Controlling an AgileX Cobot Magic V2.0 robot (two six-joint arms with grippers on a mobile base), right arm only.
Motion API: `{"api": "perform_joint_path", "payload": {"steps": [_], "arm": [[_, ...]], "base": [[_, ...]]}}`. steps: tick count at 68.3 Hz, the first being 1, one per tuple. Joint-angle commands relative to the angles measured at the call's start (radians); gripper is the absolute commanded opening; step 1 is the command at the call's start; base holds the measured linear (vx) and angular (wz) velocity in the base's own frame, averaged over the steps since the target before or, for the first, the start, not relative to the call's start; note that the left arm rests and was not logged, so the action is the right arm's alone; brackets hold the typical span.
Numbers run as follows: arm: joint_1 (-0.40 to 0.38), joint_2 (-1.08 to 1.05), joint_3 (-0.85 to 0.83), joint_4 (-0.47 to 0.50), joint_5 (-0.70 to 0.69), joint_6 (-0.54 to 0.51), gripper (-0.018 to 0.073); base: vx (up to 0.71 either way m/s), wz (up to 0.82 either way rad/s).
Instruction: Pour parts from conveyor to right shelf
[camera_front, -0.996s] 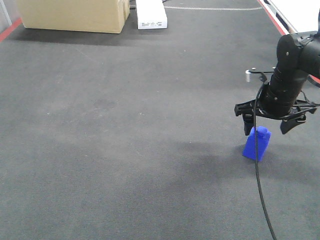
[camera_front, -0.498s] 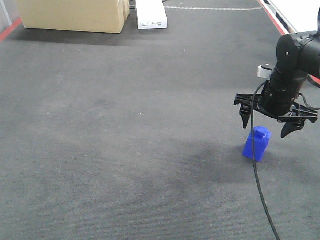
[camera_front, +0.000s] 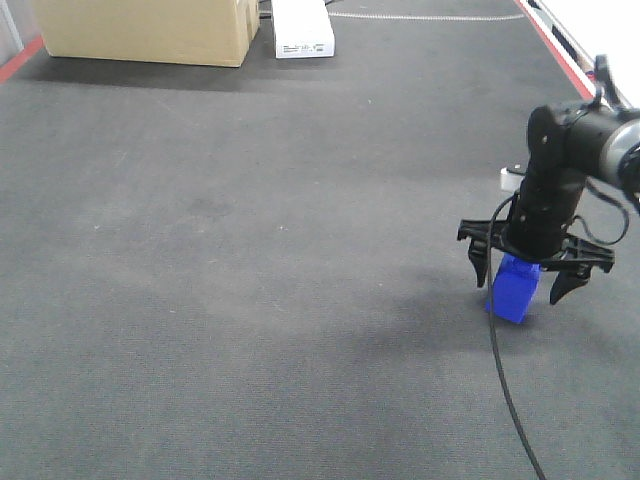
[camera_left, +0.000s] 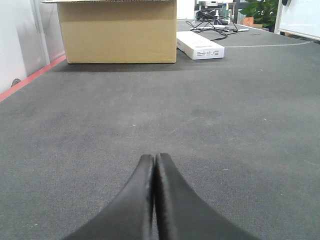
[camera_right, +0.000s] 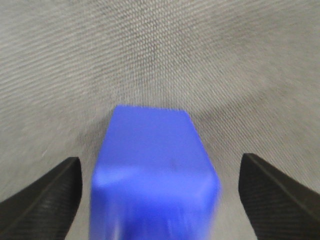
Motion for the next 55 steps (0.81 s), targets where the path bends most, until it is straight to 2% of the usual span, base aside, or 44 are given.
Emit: {"api": "perform_joint_path", "payload": {"steps": [1,6,11,16,24,37,55], "arm": [[-0.005,-0.046,-0.03,-0.006,-0.023,-0.005,0.0568],[-0.005,-0.046,-0.03,-0.006,-0.035,-0.005,0.051],[-0.005,-0.046,-0.03,-0.006,-0.039,-0.005,0.0409],[-0.005,-0.046,-0.03,-0.006,-0.039,-0.006,0.027],[-0.004,-0.047,-0.03,-0.006,-0.039,-0.034,-0.0012],[-0.003,-0.073,-0.03,-0.016,-0.053,-0.07,-0.0011],[-0.003,-0.168,-0.03,-0.017,-0.124,-0.295,-0.0007]], "base": [[0.0,0.0],[0.0,0.0],[0.0,0.0],[0.0,0.0],[0.0,0.0],[0.0,0.0],[0.0,0.0]]}}
